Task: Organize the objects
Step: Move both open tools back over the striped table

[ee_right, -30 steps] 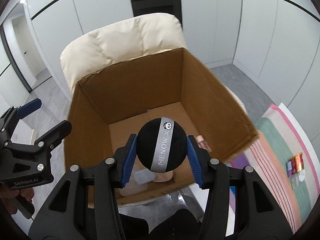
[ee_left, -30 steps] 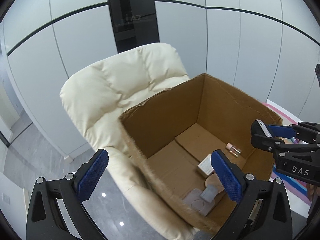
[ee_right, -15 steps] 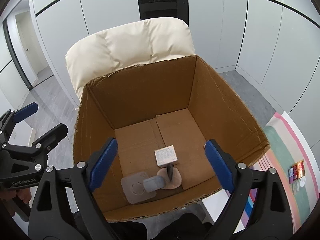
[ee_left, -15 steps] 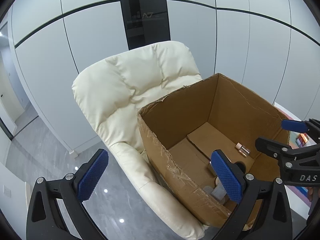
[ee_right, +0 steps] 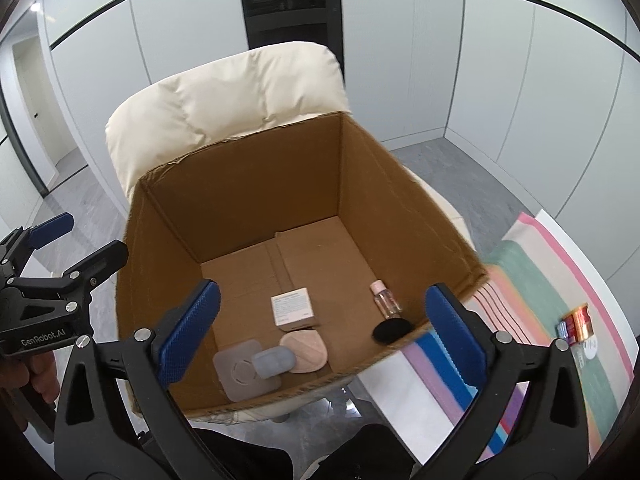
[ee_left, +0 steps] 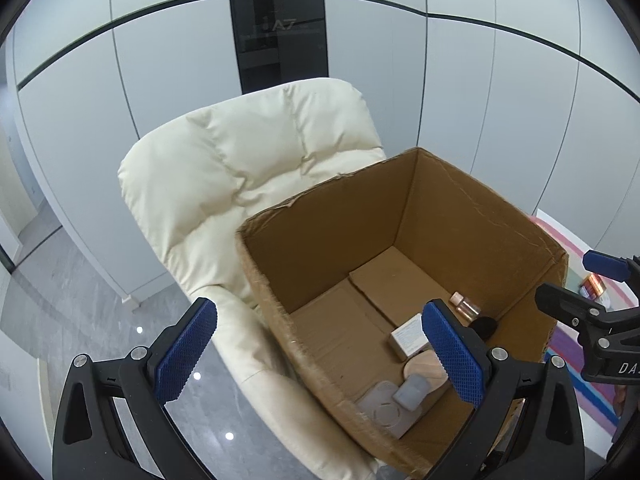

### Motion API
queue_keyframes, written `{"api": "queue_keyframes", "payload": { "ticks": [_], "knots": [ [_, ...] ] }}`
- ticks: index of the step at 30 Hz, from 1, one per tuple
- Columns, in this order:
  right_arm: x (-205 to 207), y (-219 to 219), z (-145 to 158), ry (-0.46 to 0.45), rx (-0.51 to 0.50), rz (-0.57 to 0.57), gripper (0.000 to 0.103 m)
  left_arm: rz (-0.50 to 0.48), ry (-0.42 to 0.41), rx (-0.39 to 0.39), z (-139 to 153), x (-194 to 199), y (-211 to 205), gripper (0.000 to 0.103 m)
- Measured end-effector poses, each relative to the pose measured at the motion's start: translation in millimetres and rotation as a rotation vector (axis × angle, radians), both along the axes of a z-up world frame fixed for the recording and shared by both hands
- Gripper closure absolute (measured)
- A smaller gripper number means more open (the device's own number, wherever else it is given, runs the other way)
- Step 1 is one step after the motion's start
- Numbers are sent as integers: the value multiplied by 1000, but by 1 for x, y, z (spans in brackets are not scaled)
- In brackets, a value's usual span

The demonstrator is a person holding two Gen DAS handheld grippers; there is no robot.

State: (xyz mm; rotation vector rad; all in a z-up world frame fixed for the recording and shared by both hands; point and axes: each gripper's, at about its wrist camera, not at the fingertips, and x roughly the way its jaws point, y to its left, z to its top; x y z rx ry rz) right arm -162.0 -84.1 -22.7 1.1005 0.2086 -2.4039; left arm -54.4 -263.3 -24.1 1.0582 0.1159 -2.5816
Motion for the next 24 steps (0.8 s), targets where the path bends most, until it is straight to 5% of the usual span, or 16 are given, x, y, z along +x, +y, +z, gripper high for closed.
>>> {"api": "queue_keyframes", "payload": {
  "ticks": [24],
  "knots": [
    [-9, 93, -1, -4, -5, -142, 0, -125, 8, -9, 3, -44, 75, 0]
  ]
}}
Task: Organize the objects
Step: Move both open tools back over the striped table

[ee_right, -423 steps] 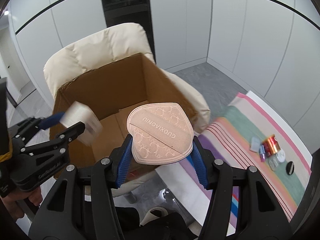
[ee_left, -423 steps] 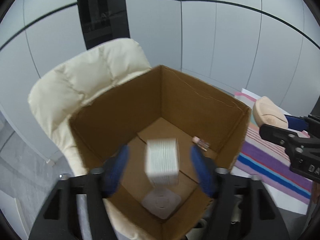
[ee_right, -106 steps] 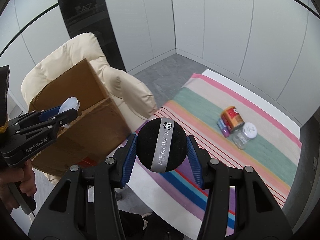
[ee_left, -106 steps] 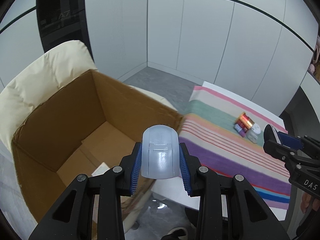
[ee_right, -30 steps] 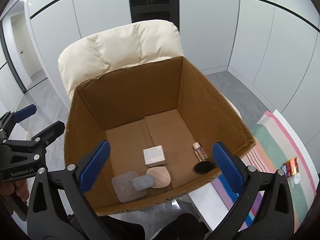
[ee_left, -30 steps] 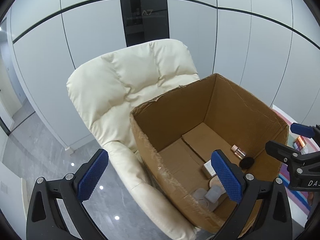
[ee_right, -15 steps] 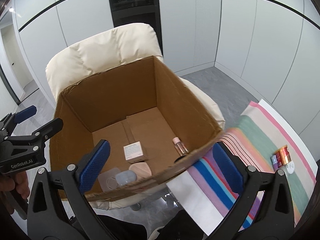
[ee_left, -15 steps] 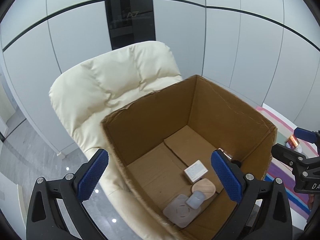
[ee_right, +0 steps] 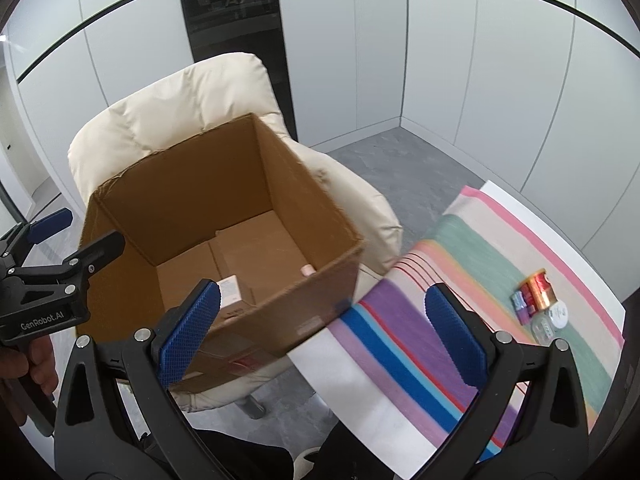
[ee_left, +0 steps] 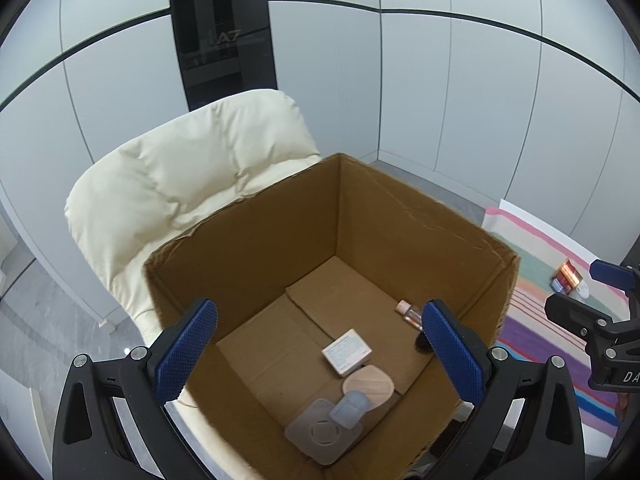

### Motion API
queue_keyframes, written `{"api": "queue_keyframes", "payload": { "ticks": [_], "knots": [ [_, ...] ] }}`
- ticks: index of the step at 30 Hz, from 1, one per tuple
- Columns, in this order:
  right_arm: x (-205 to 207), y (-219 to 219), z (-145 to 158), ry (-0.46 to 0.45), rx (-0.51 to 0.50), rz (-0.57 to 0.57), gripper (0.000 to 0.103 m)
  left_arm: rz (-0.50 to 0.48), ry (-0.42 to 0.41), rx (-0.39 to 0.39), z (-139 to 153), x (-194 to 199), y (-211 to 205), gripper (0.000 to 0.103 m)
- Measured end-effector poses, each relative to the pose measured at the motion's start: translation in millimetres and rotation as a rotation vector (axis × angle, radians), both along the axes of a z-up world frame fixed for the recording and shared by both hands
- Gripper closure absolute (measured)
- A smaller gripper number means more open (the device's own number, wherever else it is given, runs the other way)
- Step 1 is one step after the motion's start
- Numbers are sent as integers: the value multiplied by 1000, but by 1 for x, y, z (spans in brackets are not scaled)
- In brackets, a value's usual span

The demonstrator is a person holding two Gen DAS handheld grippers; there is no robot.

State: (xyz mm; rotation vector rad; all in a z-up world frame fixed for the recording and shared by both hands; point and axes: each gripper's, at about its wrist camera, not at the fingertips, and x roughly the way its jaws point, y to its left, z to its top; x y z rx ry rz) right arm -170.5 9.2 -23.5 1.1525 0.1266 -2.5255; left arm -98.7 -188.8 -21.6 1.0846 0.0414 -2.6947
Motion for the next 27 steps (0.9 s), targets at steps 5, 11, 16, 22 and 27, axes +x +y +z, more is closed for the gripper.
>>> {"api": "queue_keyframes", "payload": {
  "ticks": [5, 11, 16, 22, 27],
  "knots": [
    [0, 20, 0, -1, 0, -30, 0, -27, -1, 1, 0, -7, 16, 0],
    [0, 43, 0, -1, -5, -67, 0, -66, -3, -2, 0, -15, 36, 0],
    [1, 62, 0, 0, -5, -100, 0, -94, -2, 0, 0, -21, 52, 0],
    [4, 84, 0, -1, -5, -137, 0, -124, -2, 3, 0, -27, 71, 0],
    [7, 104, 0, 0, -4, -167, 0, -152, -2, 0, 1, -32, 90, 0]
  ]
}}
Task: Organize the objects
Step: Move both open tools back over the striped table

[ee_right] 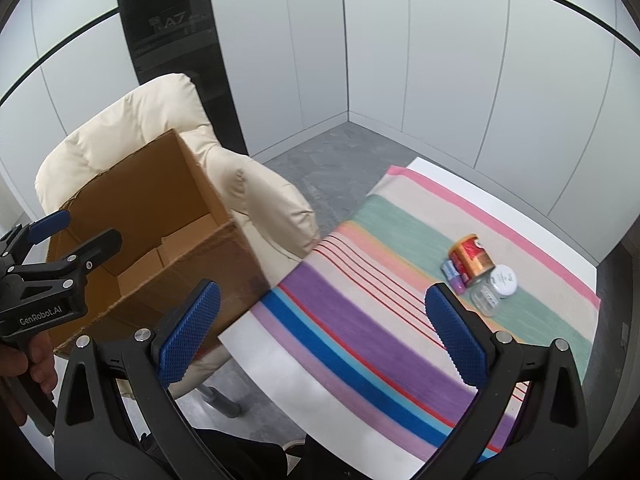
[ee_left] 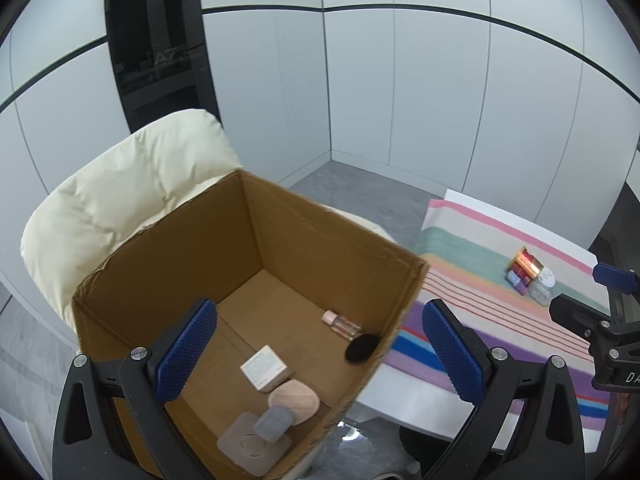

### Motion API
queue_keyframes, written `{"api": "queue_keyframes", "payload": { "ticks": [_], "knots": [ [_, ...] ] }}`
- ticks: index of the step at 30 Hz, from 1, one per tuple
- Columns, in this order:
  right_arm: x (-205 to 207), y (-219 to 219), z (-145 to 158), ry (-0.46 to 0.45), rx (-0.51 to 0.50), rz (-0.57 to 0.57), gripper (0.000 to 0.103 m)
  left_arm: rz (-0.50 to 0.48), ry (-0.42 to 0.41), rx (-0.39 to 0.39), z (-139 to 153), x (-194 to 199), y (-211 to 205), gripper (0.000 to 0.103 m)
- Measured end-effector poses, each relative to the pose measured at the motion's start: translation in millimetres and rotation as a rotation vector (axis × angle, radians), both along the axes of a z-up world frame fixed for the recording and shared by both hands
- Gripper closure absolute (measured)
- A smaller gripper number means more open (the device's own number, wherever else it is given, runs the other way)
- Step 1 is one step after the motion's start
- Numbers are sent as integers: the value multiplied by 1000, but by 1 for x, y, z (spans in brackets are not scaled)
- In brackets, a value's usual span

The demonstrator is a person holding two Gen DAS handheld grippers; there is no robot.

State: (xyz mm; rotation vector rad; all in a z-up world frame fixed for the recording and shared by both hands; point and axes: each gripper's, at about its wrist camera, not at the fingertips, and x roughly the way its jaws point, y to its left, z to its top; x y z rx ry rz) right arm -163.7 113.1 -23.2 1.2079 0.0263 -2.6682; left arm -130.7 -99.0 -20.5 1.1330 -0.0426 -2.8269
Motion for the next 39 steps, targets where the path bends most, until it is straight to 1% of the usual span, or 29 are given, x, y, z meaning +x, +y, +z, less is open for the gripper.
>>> {"api": "queue_keyframes", "payload": {
  "ticks": [8, 25, 39],
  "knots": [
    [3, 28, 0, -2, -5, -43, 0, -49, -3, 3, -1, -7, 27, 0],
    [16, 80, -1, -5, -6, -123, 0, -126, -10, 18, -1, -19, 71, 0],
    [34, 136, -6, -20, -10, -218, 0, -228, -27, 25, -4, -27, 132, 0]
  ]
}}
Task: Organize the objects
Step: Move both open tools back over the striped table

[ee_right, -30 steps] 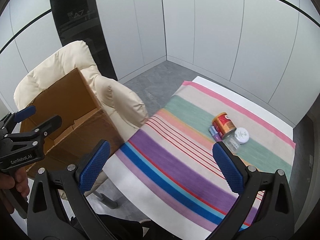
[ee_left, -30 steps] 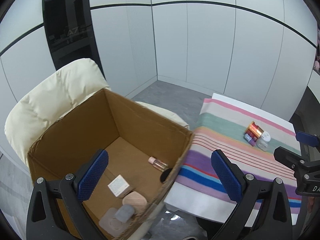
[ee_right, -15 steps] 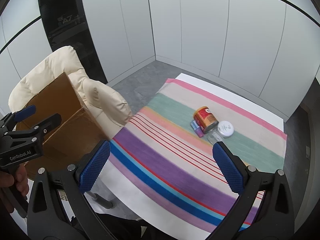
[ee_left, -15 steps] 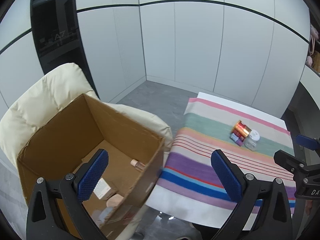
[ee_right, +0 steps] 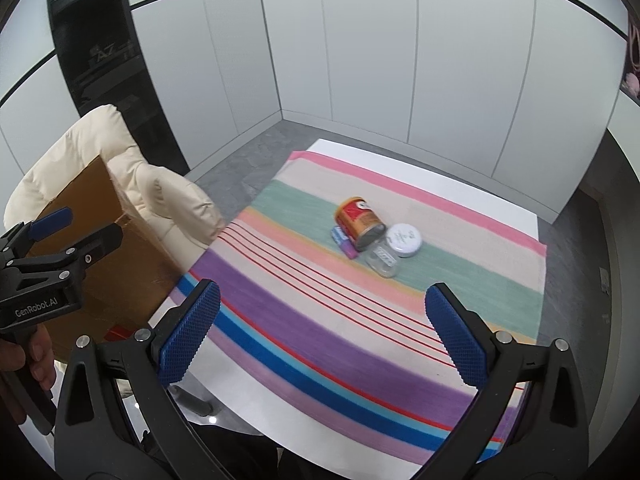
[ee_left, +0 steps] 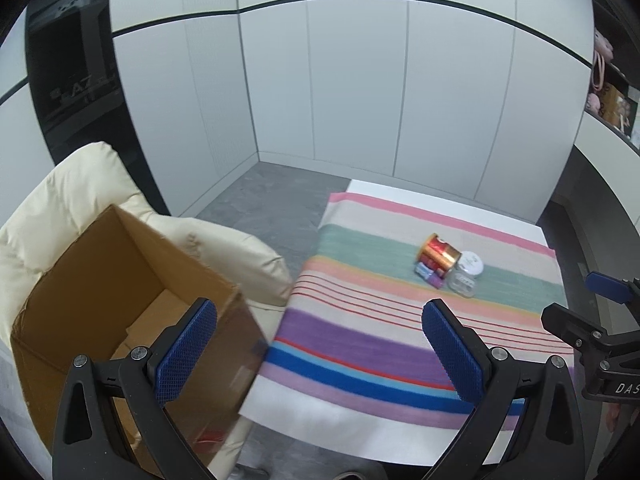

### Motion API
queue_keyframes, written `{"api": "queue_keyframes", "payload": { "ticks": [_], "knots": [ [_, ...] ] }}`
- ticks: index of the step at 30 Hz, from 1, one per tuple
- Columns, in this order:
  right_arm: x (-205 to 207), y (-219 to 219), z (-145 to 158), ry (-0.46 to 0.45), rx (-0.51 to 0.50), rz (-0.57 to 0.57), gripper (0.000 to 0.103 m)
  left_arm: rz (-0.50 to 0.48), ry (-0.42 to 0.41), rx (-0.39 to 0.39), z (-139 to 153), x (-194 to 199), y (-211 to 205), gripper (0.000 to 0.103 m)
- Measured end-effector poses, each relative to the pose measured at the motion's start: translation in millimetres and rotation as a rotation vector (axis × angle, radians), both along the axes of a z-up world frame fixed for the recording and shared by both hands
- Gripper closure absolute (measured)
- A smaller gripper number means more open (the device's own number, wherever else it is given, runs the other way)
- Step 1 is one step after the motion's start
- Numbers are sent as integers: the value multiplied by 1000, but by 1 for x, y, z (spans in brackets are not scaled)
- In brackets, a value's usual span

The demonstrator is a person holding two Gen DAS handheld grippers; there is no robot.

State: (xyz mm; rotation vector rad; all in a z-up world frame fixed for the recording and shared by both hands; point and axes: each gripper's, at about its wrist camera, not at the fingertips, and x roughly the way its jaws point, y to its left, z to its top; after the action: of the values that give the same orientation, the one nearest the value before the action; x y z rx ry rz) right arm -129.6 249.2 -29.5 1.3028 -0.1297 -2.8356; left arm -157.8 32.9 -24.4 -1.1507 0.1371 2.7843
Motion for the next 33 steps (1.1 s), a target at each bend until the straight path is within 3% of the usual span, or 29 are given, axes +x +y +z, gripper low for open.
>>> {"api": "queue_keyframes", "payload": {
  "ticks": [19, 33],
  "knots": [
    [28, 74, -15, -42, -20, -128, 0, -109, -46, 2, -11, -1, 76, 0],
    [37, 110, -67, -146, -10, -193, 0, -168, -120, -37, -61, -20, 134, 2]
  ]
}}
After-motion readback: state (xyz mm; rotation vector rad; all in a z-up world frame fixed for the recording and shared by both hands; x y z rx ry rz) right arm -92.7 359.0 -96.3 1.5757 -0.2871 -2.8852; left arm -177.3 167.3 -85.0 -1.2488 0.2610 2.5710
